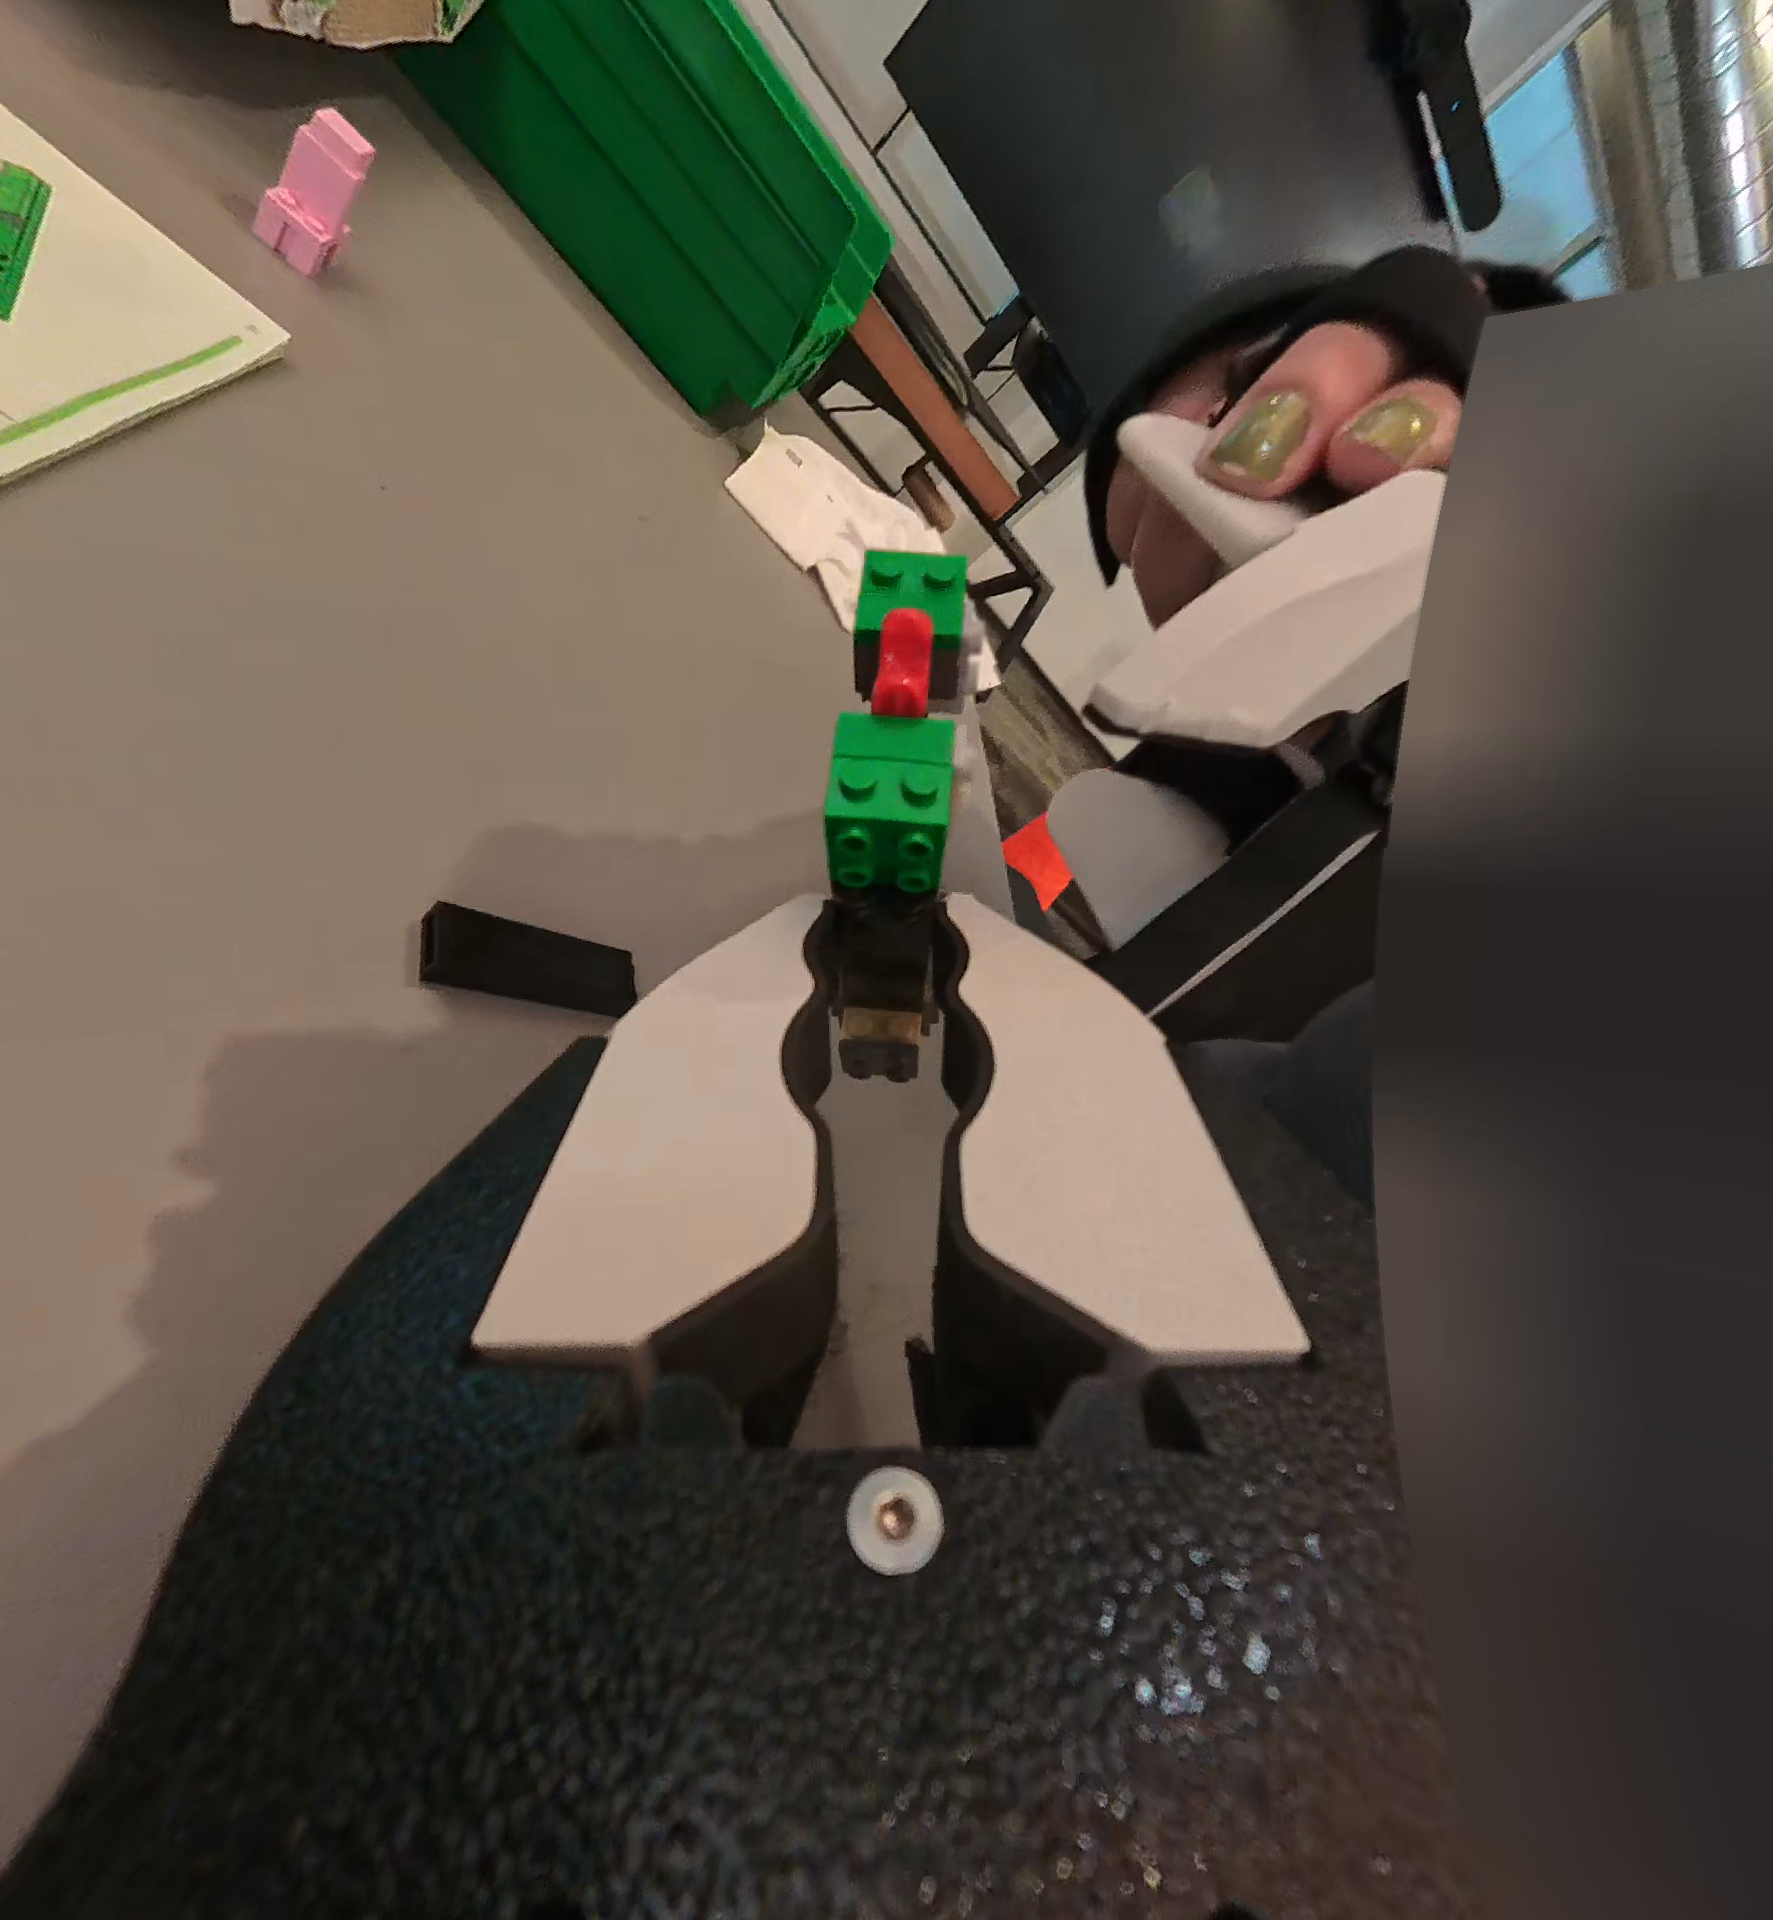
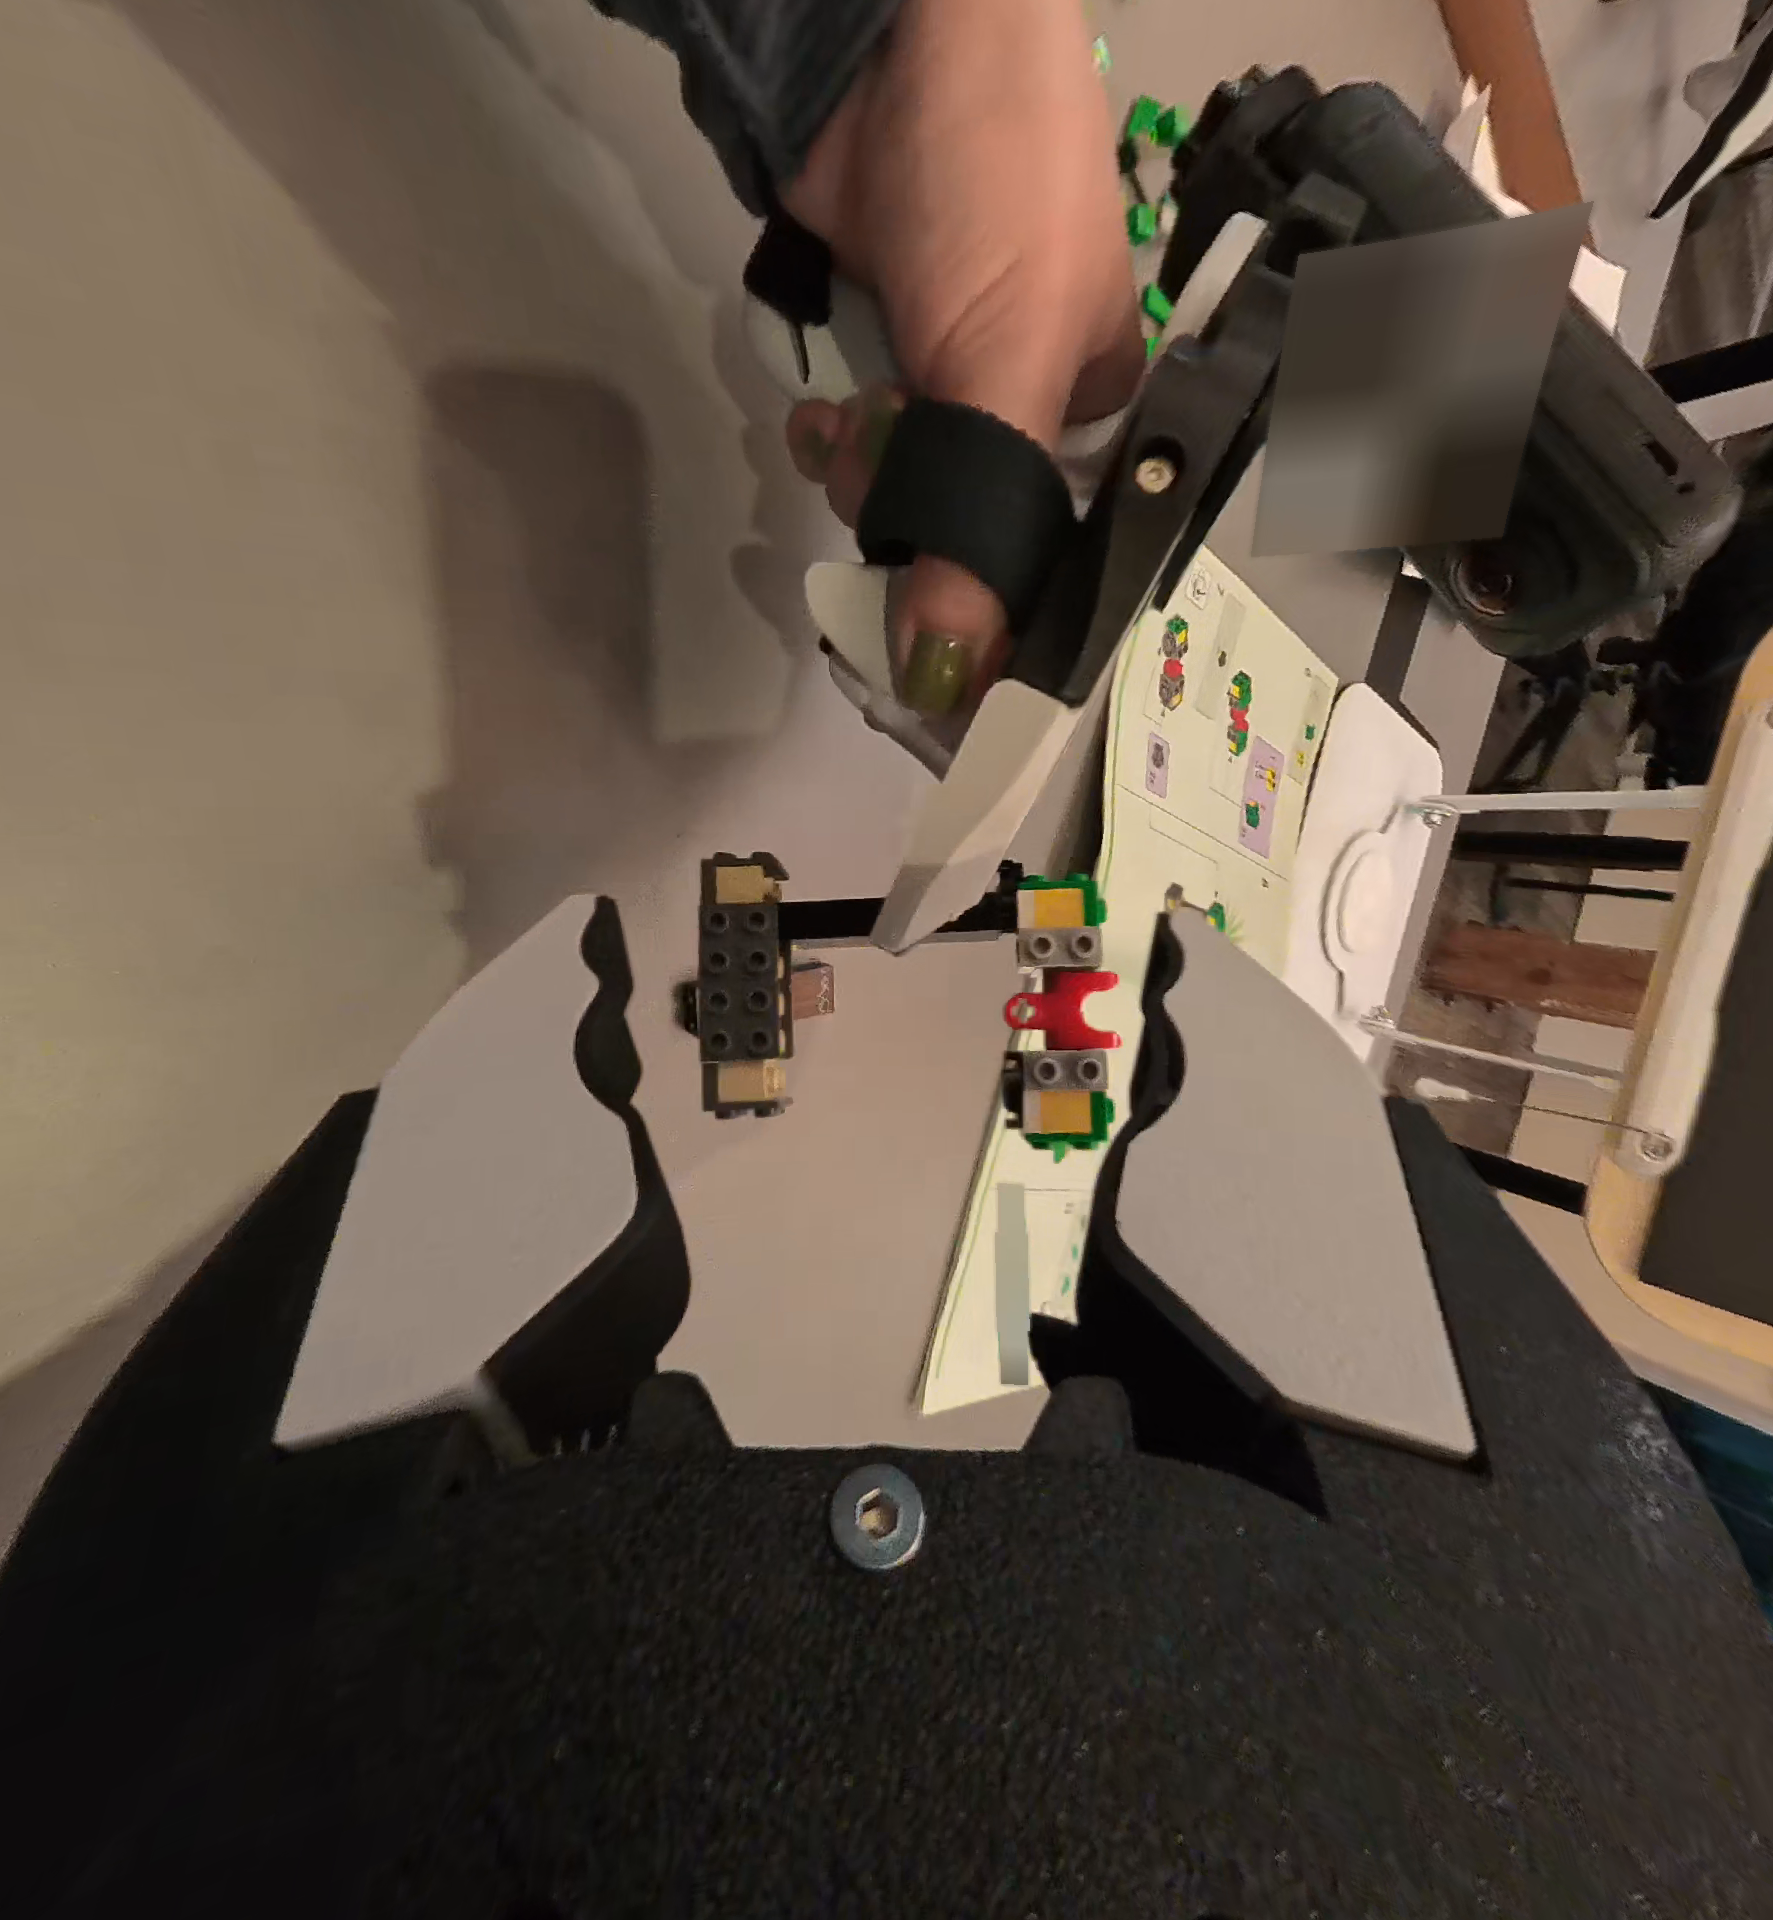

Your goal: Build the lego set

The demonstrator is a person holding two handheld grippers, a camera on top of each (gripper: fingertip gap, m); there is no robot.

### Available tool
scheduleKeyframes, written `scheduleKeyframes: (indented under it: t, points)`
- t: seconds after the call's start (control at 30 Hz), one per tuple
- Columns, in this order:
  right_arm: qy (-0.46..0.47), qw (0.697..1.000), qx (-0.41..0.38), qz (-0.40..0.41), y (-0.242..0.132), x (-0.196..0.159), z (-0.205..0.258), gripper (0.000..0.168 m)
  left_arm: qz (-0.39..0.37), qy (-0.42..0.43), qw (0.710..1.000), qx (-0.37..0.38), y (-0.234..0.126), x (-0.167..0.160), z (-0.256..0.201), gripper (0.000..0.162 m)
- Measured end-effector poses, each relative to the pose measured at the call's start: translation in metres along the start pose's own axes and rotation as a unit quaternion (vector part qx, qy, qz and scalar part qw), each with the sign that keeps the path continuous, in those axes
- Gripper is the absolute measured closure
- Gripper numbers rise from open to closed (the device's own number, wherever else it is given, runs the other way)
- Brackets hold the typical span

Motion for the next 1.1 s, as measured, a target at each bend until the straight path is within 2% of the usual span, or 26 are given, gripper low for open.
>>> scheduleKeyframes:
  t: [0.2,0.3,0.37,0.6,1.1]
  points:
    - [-0.059,0.995,-0.028,0.081,0.016,-0.008,0.007,0.045,-0.011,-0.020,1.000,-0.019,0.002,0.001,-0.001,0.146]
    - [-0.073,0.990,-0.021,0.120,0.024,-0.015,0.009,0.040,-0.011,-0.021,1.000,-0.019,0.005,0.001,-0.003,0.146]
    - [-0.081,0.988,-0.016,0.133,0.027,-0.019,0.010,0.042,-0.008,-0.021,1.000,-0.017,0.006,0.000,-0.003,0.146]
    - [-0.080,0.986,-0.010,0.144,0.028,-0.021,0.007,0.068,-0.002,-0.015,1.000,-0.024,0.010,-0.002,-0.009,0.146]
    - [-0.085,0.987,-0.014,0.138,0.021,-0.021,0.007,0.072,0.003,-0.002,1.000,-0.028,0.012,-0.003,-0.014,0.146]
Point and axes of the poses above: each gripper's, where its closed fingertips meet, y out along the fingers, x out of its top, z = x × y across the jaws, the point moved 2 cm from there along -y, back along the fingers, and after that the axes turned 11 degrees about -y, right-handed, at the moved point
